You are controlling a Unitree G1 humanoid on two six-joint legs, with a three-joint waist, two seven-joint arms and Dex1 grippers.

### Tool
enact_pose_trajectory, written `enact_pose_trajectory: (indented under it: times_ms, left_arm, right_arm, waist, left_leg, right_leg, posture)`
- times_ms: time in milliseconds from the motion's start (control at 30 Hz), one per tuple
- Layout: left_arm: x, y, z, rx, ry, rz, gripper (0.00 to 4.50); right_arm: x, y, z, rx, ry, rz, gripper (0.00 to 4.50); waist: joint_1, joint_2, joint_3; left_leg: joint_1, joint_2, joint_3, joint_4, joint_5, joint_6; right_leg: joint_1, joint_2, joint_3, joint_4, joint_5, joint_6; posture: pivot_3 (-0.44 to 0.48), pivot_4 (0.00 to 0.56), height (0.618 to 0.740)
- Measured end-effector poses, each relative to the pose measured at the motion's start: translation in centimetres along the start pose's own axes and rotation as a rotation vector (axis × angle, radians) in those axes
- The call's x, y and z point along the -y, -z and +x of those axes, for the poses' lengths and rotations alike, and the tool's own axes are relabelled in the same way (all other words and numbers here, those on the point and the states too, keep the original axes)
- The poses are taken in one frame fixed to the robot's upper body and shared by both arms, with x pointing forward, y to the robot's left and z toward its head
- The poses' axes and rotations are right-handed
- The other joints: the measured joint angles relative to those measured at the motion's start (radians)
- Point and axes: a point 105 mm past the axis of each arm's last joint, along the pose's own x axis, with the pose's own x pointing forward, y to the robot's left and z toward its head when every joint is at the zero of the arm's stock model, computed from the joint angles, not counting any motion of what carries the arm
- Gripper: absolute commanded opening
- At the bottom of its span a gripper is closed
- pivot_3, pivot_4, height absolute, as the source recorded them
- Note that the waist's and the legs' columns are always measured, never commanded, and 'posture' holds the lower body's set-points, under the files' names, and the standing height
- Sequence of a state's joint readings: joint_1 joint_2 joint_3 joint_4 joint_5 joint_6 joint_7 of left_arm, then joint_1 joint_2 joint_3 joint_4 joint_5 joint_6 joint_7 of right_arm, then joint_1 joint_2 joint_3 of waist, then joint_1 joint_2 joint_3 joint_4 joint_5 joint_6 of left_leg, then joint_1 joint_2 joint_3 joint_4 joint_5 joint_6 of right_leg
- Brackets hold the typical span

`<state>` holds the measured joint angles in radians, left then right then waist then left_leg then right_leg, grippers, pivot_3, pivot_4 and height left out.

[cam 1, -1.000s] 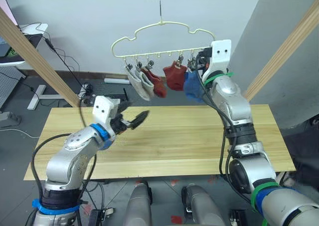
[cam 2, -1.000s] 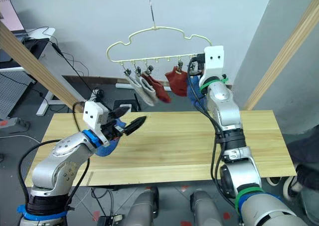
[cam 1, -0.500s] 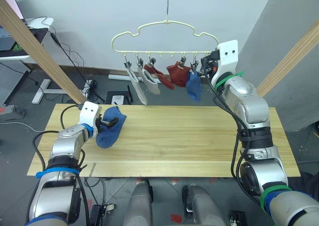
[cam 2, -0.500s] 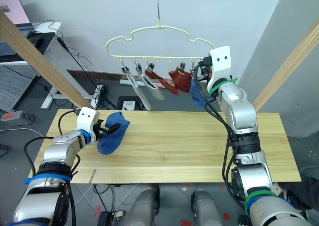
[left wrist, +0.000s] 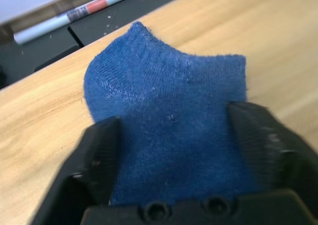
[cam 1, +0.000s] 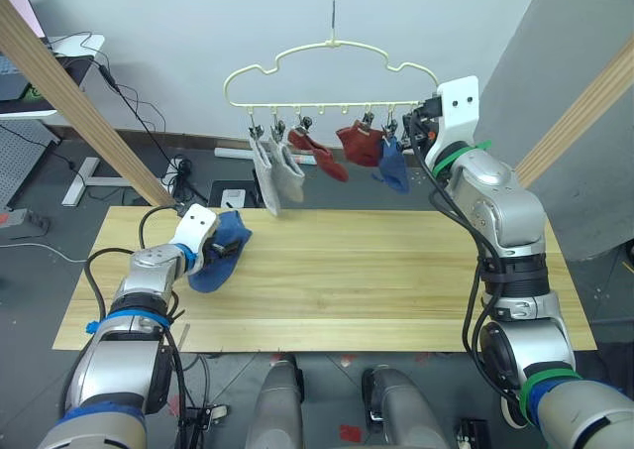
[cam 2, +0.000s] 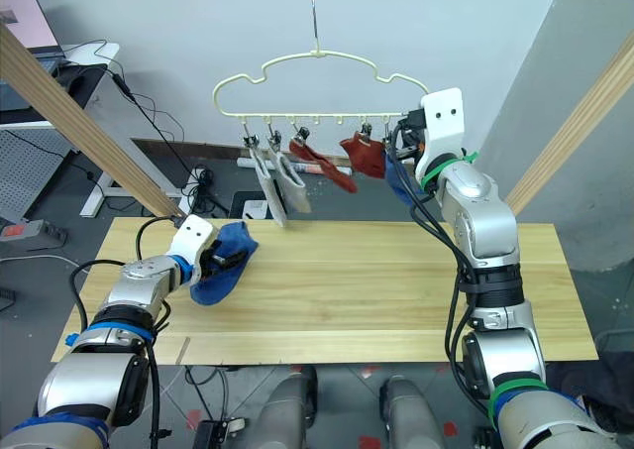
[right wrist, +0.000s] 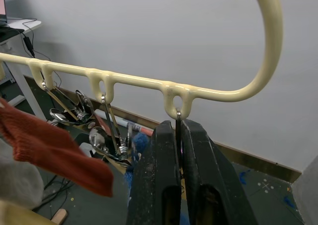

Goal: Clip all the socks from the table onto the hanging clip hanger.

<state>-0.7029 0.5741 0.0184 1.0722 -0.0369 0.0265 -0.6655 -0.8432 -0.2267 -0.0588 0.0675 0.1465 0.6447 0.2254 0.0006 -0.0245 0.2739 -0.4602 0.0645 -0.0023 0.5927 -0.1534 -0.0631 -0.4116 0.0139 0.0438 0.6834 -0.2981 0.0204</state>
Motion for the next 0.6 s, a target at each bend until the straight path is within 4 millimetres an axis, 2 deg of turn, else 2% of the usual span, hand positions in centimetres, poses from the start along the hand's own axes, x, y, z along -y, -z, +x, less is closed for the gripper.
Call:
enact_pose_trajectory:
  times_ms: [333,467,567,600]
  left_arm:
    - [0.7,0.1,-0.2,0.016,0.052,0.007,0.1]
    - [2.5,0.1,-0.5,0.038,0.139,-0.016,0.03]
    - [5.1,-1.0,-1.2,0.093,0.239,-0.024,0.03]
    - [6.3,-1.9,-1.8,0.13,0.286,-0.025,0.03]
  right_arm:
    - [0.3,-0.1,-0.1,0.0,-0.002,-0.003,0.0]
    - [1.0,-0.3,-0.3,-0.002,-0.005,-0.003,0.0]
    - [1.3,-0.4,-0.4,-0.017,-0.023,0.008,0.0]
    - [1.5,-0.5,-0.5,-0.03,-0.033,0.016,0.0]
  waist:
    - [0.0,0.0,0.0]
    - [0.001,0.0,0.0]
    - [0.001,0.0,0.0]
    - [0.001,0.0,0.0]
  left_leg:
    - [0.0,0.0,0.0,0.0,0.0,0.0]
    - [0.0,0.0,0.0,0.0,0.0,0.0]
    - [-0.001,0.0,-0.001,0.0,0.0,0.0]
    - [-0.001,0.0,-0.002,0.0,0.0,0.0]
  right_leg:
    - [0.0,0.0,0.0,0.001,0.0,0.0]
    - [0.0,-0.001,0.0,0.0,0.0,0.0]
    - [0.0,-0.001,-0.001,0.0,0.0,0.0]
    - [0.0,-0.001,-0.001,0.001,0.0,0.0]
  posture:
    - [0.04,0.309,0.74]
    - [0.038,0.305,0.74]
    - [0.036,0.301,0.74]
    - [0.036,0.3,0.74]
